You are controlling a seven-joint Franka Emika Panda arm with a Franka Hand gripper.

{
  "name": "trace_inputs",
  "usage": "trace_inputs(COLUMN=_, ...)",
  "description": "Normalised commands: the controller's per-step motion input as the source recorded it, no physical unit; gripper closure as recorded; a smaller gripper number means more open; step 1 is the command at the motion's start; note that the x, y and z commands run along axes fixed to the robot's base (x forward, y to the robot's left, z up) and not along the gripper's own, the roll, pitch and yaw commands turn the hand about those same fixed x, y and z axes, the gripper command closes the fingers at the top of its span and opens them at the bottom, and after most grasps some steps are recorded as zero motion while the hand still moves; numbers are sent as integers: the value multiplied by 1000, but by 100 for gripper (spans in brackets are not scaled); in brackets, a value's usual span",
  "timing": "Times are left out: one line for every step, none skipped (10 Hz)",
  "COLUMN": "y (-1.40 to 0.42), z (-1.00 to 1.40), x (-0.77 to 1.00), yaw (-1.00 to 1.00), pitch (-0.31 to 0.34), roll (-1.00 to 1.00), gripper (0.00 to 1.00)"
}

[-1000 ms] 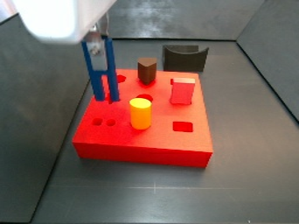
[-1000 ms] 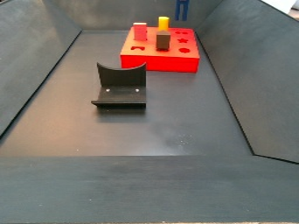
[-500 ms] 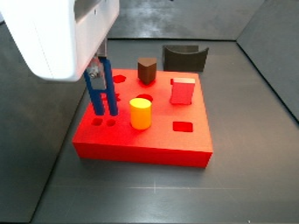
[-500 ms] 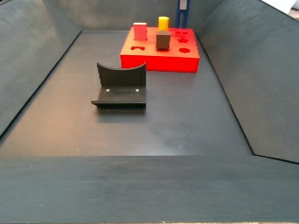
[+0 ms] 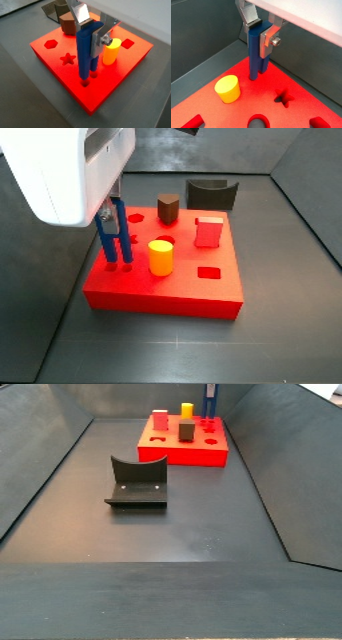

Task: Pick up the square-circle object. Move up. Move to above the board. Insert the square-circle object.
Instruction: Insert the square-circle object.

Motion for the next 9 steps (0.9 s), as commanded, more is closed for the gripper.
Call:
trace_inputs(y=-103, z=-286, x=0, yaw=49, pitch=-74, roll=0, gripper=100)
trace_inputs(y=-117, z=-286, x=0, yaw=17, pitch=-97, roll=17, gripper=100)
trace_inputs(y=-83, z=-280, x=0, yaw=6, pitch=-90, roll=9, gripper=100)
trace_inputs(y=-54, z=-257, x=0, yaw=9, pitch=-73, roll=1, gripper=100)
trace_inputs(y=-14, z=-243, x=0, yaw=11, pitch=-56, roll=13, gripper=100)
trace_inputs(y=-9, z=-283, x=-11, yaw=29, pitch=-69, roll=30, gripper=100)
trace_inputs(y=-123, z=-480, x=-54, yaw=0, pitch=-154, roll=77, gripper=100)
trace_inputs(y=-220, z=-731, x=-43, yaw=0, pitch=-261, roll=103, gripper=100)
trace_inputs(y=-234, z=-700, x=-3, yaw=0, pitch=-281, roll=71, gripper=100)
